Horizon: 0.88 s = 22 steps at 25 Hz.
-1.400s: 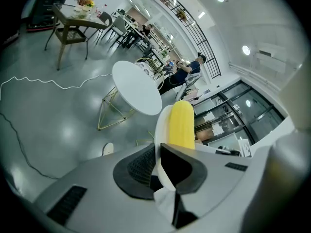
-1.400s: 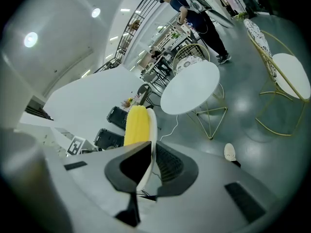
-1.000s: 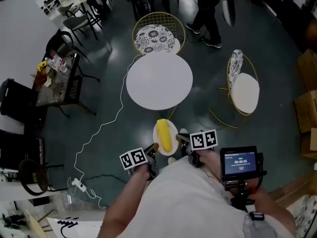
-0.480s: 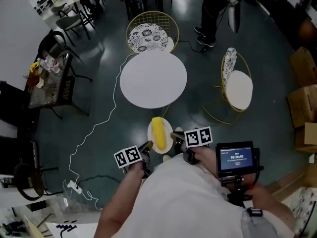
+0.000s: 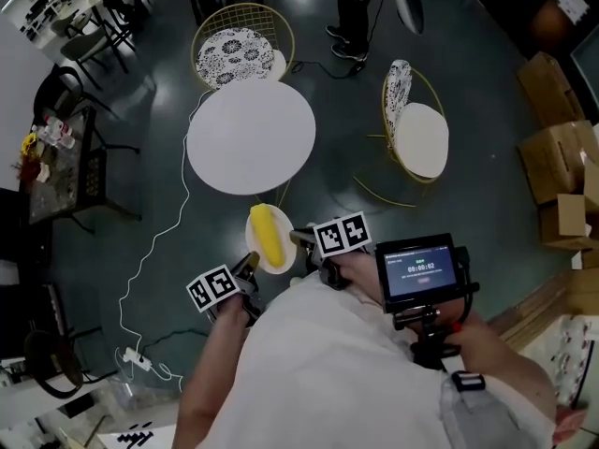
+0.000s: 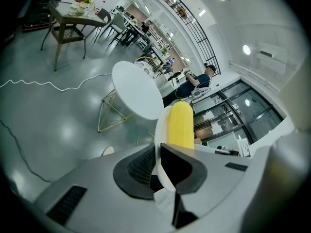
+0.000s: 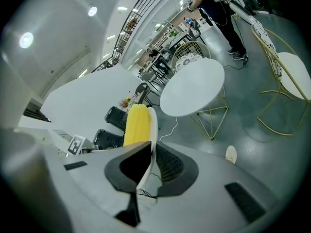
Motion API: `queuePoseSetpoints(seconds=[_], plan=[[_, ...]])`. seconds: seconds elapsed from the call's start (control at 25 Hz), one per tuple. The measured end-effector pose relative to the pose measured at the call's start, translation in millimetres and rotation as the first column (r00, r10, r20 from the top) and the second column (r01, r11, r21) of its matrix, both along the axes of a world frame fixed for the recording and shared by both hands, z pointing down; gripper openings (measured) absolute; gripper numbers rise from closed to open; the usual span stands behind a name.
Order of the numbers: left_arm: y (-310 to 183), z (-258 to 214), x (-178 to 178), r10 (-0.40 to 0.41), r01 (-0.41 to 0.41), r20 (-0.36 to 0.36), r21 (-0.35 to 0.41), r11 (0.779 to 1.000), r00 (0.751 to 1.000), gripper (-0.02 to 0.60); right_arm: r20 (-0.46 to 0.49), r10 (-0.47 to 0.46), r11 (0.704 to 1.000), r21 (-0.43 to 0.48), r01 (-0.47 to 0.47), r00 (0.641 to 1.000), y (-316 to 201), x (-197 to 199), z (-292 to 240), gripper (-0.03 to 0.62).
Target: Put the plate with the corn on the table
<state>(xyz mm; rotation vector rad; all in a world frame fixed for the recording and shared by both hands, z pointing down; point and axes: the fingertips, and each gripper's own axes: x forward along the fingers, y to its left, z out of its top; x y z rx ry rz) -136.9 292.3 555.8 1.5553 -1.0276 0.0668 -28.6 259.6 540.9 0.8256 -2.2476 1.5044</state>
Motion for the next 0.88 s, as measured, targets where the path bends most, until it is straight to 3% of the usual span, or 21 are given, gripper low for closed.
queuePoseSetpoints(seconds=[0.16,0.4,0.64,0.88], plan=[[-2,-2,-1,0.000,0.000,0.000,-0.001,1.000,1.000,0.038,0.004,-0.001,1.000,-0.003,0.001,1.000,-2,-1,-2,0.037],[-84,0,16,-0.017,0.017,0.009,-0.021,1.000,1.000,0.038,0.017,-0.015,1.000,-0.025,0.015,1.000,-87,16,2,0.037],[-126,2,21,-0.022,0.023,0.020,-0.030,0.999,1.000,0.038,0.025,-0.024,0.999,-0.035,0.025,0.999,-128,20,5,0.037],[-230,27,52,-0.055,0.057,0.039,-0.056,0.997,0.998,0.038,0.049,-0.053,0.996,-0.063,0.056,0.997,-237,50,34,0.037]])
